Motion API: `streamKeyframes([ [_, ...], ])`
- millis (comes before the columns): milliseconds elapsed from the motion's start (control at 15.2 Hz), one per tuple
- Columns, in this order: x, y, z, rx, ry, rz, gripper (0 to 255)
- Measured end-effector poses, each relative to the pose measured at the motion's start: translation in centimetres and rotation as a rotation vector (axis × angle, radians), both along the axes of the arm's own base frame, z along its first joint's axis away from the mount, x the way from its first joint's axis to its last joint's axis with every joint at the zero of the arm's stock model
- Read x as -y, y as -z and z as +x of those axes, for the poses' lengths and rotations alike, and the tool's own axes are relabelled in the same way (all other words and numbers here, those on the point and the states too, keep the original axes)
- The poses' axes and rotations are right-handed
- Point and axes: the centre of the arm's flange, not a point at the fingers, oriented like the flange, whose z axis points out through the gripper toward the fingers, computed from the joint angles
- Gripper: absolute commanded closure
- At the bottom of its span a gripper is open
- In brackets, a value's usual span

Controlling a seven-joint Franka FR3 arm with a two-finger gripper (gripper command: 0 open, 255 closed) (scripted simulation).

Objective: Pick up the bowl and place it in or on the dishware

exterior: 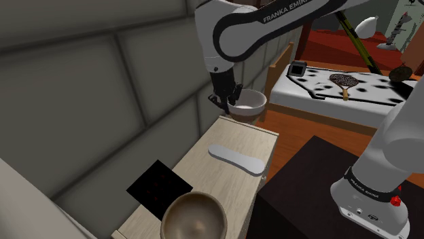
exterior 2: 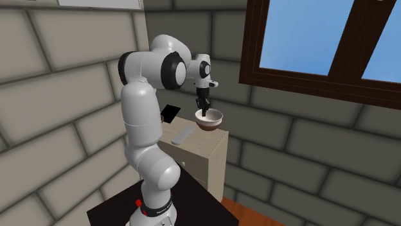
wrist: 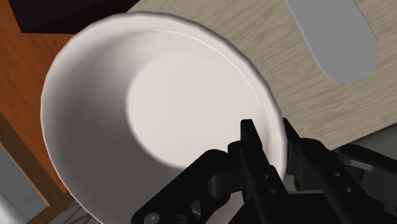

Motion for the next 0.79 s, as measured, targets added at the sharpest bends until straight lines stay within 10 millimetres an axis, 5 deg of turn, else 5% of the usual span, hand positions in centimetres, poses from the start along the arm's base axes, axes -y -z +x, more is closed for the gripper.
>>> streamKeyframes([
  [330, -1.2, -1.9, -0.7, 0.0, 0.0, 0.0, 255],
  [792, -9.5, -2.4, -4.3, 0.0, -0.002, 0.0, 255],
])
